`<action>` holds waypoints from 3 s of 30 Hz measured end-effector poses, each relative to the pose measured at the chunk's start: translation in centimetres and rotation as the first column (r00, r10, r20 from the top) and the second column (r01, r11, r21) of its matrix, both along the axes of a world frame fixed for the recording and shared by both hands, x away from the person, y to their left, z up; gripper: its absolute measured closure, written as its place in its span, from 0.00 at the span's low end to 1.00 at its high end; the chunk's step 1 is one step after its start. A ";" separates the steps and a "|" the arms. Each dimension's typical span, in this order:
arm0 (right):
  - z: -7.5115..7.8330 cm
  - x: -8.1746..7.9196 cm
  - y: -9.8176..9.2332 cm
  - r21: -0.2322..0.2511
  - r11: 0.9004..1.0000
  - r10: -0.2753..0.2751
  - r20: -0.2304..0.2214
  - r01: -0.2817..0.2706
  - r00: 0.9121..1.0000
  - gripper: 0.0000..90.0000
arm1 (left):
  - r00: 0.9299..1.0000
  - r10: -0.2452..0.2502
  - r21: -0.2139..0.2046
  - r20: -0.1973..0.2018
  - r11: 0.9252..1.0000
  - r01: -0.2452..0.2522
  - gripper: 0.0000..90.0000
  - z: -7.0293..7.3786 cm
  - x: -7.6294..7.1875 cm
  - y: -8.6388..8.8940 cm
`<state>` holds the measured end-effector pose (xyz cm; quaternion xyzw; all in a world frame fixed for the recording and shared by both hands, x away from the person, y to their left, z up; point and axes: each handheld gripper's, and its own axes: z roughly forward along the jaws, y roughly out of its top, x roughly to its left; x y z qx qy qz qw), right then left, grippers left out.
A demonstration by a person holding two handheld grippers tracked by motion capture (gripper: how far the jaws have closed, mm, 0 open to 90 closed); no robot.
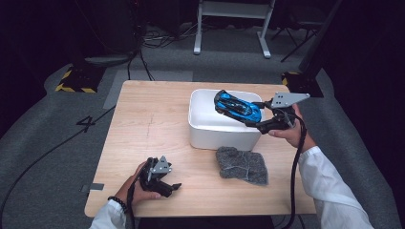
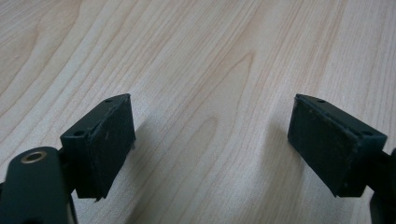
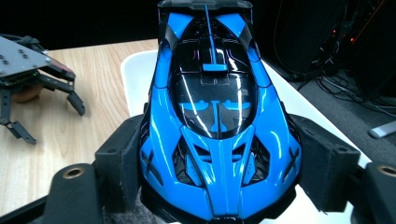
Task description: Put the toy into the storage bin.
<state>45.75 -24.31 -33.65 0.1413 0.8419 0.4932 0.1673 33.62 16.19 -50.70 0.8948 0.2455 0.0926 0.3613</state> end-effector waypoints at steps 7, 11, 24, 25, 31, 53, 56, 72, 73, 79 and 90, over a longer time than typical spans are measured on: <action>0.2 1.3 0.8 -0.053 0.999 0.010 -0.011 -0.011 1.000 0.29 | 1.000 0.002 0.000 0.000 1.000 -0.002 0.17 0.0 0.0 0.0; 0.1 1.9 1.3 -0.093 0.995 0.021 -0.018 -0.022 1.000 0.29 | 1.000 0.011 0.001 0.003 1.000 -0.011 0.17 0.0 -0.1 0.1; -0.1 3.8 2.7 -0.234 0.970 0.056 -0.068 -0.071 0.996 0.29 | 1.000 0.019 0.003 0.002 1.000 -0.019 0.17 0.0 -0.2 0.1; -0.1 3.9 2.7 -0.242 0.968 0.054 -0.071 -0.070 0.996 0.29 | 1.000 0.020 0.002 0.002 1.000 -0.020 0.17 0.0 -0.2 0.1; -0.6 4.5 3.5 -0.322 0.943 0.049 -0.104 -0.080 0.993 0.29 | 1.000 0.021 0.001 0.003 1.000 -0.021 0.17 0.0 -0.2 0.1; -2.3 6.2 4.4 -0.510 0.856 -0.031 -0.216 -0.086 0.976 0.29 | 1.000 0.024 0.001 0.003 1.000 -0.024 0.17 0.0 -0.2 0.1; -2.6 6.4 4.4 -0.538 0.838 -0.053 -0.239 -0.087 0.969 0.29 | 1.000 0.024 0.002 0.003 1.000 -0.024 0.17 0.0 -0.2 0.1; -3.6 6.4 4.5 -0.581 0.808 -0.094 -0.292 -0.098 0.952 0.29 | 1.000 0.023 -0.002 0.001 1.000 -0.023 0.18 0.0 -0.1 0.2; -3.6 6.5 4.5 -0.584 0.806 -0.097 -0.291 -0.096 0.952 0.29 | 1.000 0.022 -0.002 0.000 1.000 -0.022 0.18 0.0 -0.1 0.2; -3.6 6.4 4.9 -0.603 0.793 -0.123 -0.291 -0.083 0.949 0.29 | 1.000 0.023 -0.002 0.001 1.000 -0.023 0.18 0.0 -0.1 0.2; -3.0 6.0 4.4 -0.537 0.843 -0.118 -0.267 -0.046 0.957 0.27 | 0.999 0.035 -0.001 0.002 0.999 -0.035 0.18 0.0 -0.1 0.2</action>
